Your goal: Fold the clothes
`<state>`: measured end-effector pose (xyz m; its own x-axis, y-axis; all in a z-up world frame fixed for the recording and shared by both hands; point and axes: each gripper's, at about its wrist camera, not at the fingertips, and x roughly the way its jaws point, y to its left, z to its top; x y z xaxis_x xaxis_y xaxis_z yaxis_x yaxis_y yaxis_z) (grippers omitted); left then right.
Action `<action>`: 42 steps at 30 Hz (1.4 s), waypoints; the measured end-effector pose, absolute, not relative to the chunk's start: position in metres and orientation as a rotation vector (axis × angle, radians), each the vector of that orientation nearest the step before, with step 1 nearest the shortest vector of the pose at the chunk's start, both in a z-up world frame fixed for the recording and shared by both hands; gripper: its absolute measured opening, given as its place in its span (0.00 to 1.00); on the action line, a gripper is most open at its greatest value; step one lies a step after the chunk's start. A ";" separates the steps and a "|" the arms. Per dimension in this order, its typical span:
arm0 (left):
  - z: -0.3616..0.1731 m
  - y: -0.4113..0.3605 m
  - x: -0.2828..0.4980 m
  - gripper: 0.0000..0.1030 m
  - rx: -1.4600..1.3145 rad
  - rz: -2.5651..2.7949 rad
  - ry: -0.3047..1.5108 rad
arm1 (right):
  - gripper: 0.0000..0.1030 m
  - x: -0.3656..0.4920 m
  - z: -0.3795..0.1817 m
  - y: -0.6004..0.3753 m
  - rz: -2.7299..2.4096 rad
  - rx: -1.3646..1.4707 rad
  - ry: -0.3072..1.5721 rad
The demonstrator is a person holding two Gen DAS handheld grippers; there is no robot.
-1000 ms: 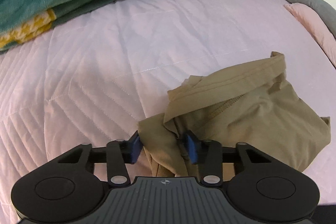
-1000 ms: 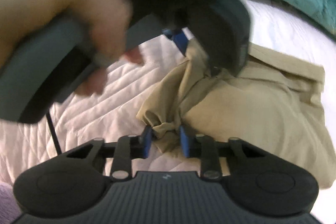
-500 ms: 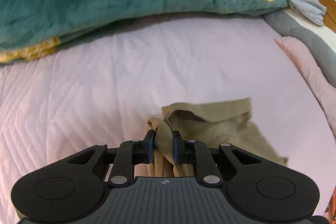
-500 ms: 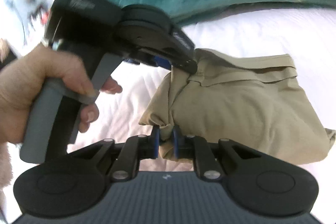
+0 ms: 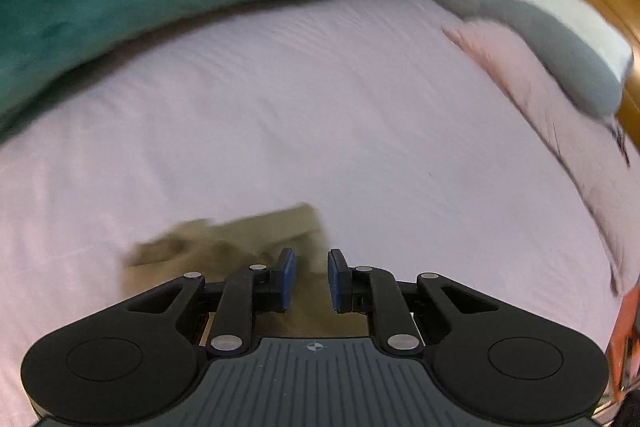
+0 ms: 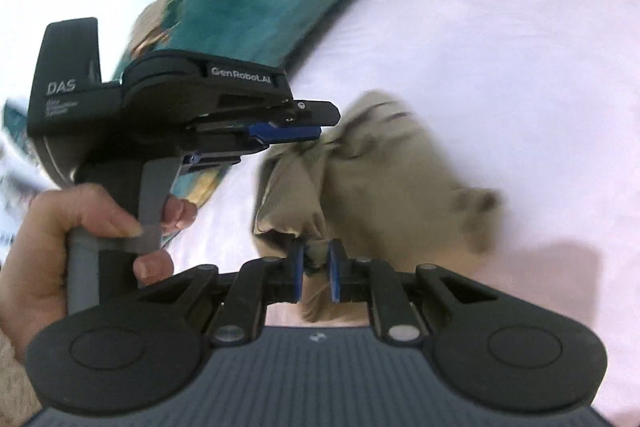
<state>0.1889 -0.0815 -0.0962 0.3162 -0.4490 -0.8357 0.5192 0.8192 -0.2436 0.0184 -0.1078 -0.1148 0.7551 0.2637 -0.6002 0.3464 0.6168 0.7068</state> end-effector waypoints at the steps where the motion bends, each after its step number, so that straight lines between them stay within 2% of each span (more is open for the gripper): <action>1: -0.101 -0.089 0.188 0.18 0.073 -0.643 1.082 | 0.11 0.013 -0.119 -0.118 -0.076 0.921 0.752; 5: -0.073 -0.078 0.176 0.19 0.015 -0.648 0.972 | 0.10 0.011 -0.130 -0.132 -0.124 0.910 0.786; 8: -0.049 -0.045 0.161 0.24 0.079 -0.558 0.892 | 0.10 0.018 -0.131 -0.134 -0.120 0.904 0.796; 11: -0.056 -0.010 0.155 0.24 0.115 -0.438 0.940 | 0.10 0.021 -0.127 -0.131 -0.121 0.894 0.807; 16: -0.101 0.019 0.138 0.24 0.165 -0.305 1.073 | 0.10 0.015 -0.134 -0.136 -0.136 0.877 0.825; 18: -0.107 0.007 0.137 0.24 0.174 -0.338 1.061 | 0.10 0.013 -0.136 -0.138 -0.139 0.869 0.832; 19: -0.110 0.000 0.136 0.20 0.179 -0.356 1.053 | 0.10 0.014 -0.138 -0.140 -0.145 0.865 0.830; 25: -0.085 -0.061 0.127 0.20 0.267 -0.463 0.905 | 0.10 0.009 -0.151 -0.156 -0.249 0.878 0.840; 29: -0.113 -0.101 0.127 0.20 0.420 -0.481 0.986 | 0.10 0.002 -0.152 -0.171 -0.287 0.867 0.856; 33: -0.106 -0.093 0.137 0.22 0.315 -0.467 1.024 | 0.11 0.008 -0.110 -0.188 -0.267 0.810 0.741; 37: -0.075 -0.076 0.151 0.24 0.182 -0.480 1.003 | 0.12 0.042 -0.075 -0.176 -0.084 0.737 0.715; 39: -0.067 -0.074 0.163 0.25 0.120 -0.513 1.004 | 0.12 0.059 -0.075 -0.164 -0.013 0.709 0.742; 40: -0.064 -0.074 0.169 0.29 0.088 -0.545 1.014 | 0.12 0.066 -0.079 -0.157 0.013 0.701 0.767; 42: -0.076 -0.076 0.183 0.31 0.070 -0.597 1.062 | 0.12 0.078 -0.093 -0.145 0.041 0.687 0.827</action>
